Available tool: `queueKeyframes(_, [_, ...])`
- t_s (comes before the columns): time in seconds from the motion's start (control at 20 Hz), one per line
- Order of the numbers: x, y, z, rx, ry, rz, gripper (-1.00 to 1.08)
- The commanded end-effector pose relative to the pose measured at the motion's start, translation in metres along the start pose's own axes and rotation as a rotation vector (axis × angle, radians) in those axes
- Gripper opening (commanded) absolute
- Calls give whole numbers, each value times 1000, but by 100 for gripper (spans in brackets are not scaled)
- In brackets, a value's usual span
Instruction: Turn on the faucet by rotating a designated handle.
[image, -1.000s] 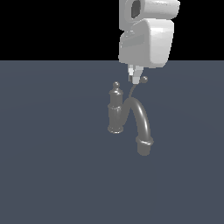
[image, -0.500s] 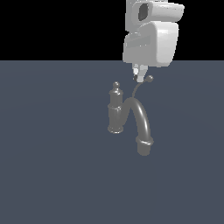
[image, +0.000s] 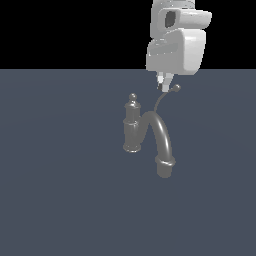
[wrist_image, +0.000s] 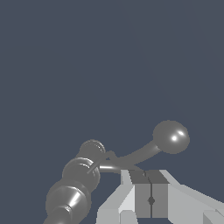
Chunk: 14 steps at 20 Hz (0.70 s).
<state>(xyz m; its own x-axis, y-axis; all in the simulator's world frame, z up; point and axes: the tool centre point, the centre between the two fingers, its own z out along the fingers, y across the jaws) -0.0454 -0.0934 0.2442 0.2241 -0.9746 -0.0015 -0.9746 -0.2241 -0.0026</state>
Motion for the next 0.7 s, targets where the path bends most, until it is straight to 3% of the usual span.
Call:
queueKeyframes(0.0, [18, -2, 2, -1, 2, 22, -100])
queueKeyframes(0.65, [51, -26, 3, -2, 2, 33, -100])
